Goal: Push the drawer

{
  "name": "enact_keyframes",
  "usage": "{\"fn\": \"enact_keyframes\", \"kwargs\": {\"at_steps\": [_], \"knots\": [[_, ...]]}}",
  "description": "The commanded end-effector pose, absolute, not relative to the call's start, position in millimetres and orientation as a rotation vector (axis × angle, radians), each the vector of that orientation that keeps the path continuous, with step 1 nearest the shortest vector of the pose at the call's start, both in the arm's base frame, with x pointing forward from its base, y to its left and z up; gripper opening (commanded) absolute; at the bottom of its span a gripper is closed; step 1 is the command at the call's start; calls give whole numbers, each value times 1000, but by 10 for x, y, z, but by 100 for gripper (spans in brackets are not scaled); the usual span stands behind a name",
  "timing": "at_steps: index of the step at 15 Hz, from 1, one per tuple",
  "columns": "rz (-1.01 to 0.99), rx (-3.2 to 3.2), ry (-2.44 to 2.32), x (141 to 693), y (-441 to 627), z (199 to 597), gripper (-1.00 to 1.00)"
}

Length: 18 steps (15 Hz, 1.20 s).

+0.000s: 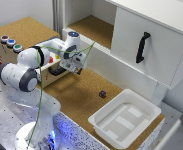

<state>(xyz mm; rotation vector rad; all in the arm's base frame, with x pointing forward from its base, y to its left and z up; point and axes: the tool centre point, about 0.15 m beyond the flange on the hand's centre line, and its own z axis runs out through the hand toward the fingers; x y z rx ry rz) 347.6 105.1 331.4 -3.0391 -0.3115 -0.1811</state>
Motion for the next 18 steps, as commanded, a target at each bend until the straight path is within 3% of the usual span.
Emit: {"fn": "enact_keyframes", "kwargs": {"at_steps": [1,11,18], "knots": [[-402,-3108,-179,3206,1524,3471,-100],[-394,-2976,-365,3530,2368,3152,-100],[-418,-2858,-615,3599,2989,3317,-100]]}}
